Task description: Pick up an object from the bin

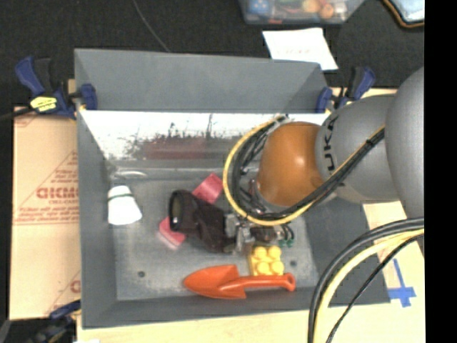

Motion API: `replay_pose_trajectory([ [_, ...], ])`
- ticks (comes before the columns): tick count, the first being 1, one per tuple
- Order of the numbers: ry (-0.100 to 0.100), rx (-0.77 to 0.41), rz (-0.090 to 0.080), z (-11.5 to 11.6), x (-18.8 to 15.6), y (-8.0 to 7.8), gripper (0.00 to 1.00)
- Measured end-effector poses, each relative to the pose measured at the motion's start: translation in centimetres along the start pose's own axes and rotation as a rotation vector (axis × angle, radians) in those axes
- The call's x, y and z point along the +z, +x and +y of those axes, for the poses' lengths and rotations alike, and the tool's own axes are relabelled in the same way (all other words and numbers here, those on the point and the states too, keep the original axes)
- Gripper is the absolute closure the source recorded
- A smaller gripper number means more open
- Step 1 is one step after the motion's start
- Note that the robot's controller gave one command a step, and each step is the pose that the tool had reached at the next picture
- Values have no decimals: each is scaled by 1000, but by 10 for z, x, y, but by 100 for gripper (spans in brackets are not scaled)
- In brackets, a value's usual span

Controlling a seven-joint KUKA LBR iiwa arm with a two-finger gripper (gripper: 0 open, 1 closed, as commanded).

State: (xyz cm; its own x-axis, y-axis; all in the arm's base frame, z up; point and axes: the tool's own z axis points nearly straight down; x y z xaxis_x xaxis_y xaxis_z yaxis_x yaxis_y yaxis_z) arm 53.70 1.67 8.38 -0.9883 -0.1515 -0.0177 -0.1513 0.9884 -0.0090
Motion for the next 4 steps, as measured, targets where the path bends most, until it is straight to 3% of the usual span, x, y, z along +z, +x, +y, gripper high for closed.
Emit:
replay_pose_trajectory([
  [1,1,-561,-8,-52,10,-7,100],
  [2,-4,-160,2,-7,-69,5,100],
  [3,2,-534,-6,-41,2,-23,100],
  [4,-4,-499,3,-34,-24,-21,100],
])
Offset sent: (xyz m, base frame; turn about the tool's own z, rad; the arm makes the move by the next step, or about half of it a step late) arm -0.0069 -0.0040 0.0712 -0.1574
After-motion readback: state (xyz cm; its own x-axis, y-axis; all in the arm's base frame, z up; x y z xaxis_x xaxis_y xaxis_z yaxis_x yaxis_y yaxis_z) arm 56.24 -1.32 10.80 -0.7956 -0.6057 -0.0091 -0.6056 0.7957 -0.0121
